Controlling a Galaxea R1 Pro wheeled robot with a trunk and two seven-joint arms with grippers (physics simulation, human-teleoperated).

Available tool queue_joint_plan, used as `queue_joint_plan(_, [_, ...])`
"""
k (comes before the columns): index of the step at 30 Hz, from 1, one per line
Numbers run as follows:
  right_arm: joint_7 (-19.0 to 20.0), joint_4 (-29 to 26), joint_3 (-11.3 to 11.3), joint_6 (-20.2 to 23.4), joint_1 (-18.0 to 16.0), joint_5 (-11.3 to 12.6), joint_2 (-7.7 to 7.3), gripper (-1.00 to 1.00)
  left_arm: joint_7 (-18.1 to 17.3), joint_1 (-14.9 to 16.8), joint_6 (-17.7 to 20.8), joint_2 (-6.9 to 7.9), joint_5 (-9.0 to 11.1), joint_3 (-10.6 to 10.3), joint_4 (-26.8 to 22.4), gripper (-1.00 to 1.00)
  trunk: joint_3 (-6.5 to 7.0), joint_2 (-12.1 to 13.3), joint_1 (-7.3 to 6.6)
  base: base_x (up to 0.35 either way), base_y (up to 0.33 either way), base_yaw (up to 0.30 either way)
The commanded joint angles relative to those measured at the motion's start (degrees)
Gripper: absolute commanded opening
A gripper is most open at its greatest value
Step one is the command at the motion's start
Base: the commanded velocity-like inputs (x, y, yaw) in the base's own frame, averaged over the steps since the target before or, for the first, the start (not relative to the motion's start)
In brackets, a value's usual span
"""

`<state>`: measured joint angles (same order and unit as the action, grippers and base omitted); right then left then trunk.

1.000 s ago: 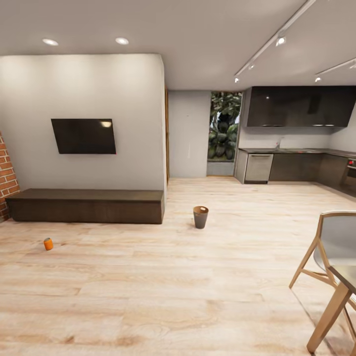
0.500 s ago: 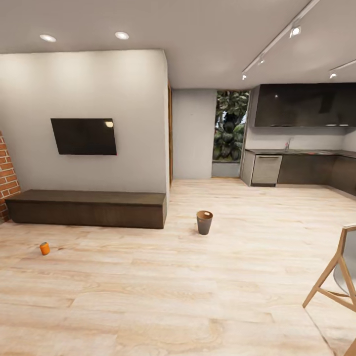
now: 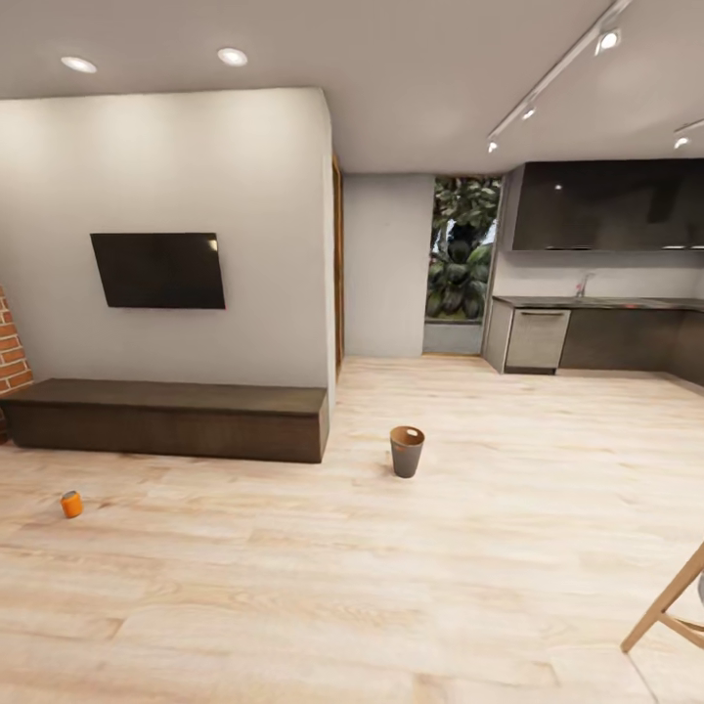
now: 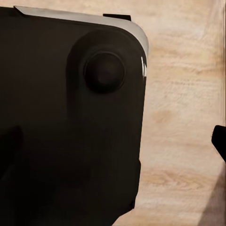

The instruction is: Put the three can of soda from the living room inside the tash can in the kitchen.

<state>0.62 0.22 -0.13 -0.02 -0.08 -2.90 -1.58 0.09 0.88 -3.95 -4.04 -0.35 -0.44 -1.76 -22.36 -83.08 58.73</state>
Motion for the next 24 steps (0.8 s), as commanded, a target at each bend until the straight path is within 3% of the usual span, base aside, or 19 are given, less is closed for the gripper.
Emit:
queue_joint_plan(1, [0.0,0.0,0.0,0.0,0.0,0.0,0.0,1.0,0.0,0.0,0.0,0.0,0.0,0.0,0.0,1.0,0.0,0.0,0.0,0.339,-0.133,0.001])
queue_joint_plan(24, [0.0,0.2,0.0,0.0,0.0,0.0,-0.02,1.0,0.0,0.0,0.0,0.0,0.0,0.0,0.0,1.0,-0.51,0.0,0.0,0.339,-0.13,-0.036])
